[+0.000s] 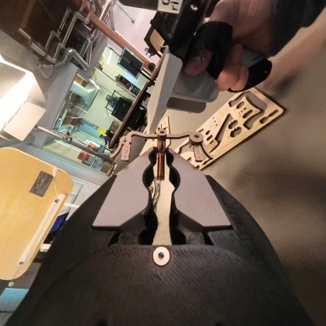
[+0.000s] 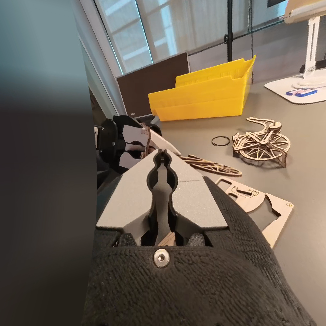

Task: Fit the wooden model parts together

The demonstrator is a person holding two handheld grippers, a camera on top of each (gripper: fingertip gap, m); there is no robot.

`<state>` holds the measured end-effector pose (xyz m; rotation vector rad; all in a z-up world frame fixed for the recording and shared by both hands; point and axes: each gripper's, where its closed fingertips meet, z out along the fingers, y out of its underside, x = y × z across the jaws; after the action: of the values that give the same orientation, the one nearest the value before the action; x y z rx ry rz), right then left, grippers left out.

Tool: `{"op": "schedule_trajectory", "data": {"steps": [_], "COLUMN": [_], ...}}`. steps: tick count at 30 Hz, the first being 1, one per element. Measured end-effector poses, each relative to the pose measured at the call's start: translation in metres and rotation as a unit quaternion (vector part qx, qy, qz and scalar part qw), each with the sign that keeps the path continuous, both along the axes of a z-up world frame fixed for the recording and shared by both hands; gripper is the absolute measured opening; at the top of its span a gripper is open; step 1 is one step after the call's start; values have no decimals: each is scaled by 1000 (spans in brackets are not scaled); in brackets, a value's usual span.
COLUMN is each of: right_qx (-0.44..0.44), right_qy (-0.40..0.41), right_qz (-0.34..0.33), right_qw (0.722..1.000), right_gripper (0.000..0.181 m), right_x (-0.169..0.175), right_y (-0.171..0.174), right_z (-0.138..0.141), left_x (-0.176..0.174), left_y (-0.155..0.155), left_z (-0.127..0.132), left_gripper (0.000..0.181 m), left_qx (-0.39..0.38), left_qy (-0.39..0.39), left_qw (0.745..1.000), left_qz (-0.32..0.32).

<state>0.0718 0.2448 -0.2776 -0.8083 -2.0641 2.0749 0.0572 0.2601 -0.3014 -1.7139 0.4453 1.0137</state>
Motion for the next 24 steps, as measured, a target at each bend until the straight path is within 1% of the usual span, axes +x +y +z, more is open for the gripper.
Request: {"op": "schedule_trajectory", "data": {"steps": [1,6,12,21,24], "right_qx": [-1,1,-14,4,-5], "right_qy": [-1,5,-12,-2,-10], "right_qz": [0,-5,-2,-19,-15], "right_qw": [1000,1000,1000,1000,1000], "right_gripper": [1,0,1,1,1], "right_x": [0,0,-1,-4,-4], "right_y": [0,1,0,2,1], "right_z": [0,2,0,-5,-5], "left_x": [0,-2,-2,-2,-3], "left_y": [1,1,2,2,1], "left_z": [1,4,4,2,1], "left_gripper": [9,9,9,8,8], "left_qx": [5,14,20,18,16], "left_qy": [-5,-10,-29,-44,-40], "left_qw": [1000,1000,999,998,998], "left_qz": [3,21,21,30,35]}}
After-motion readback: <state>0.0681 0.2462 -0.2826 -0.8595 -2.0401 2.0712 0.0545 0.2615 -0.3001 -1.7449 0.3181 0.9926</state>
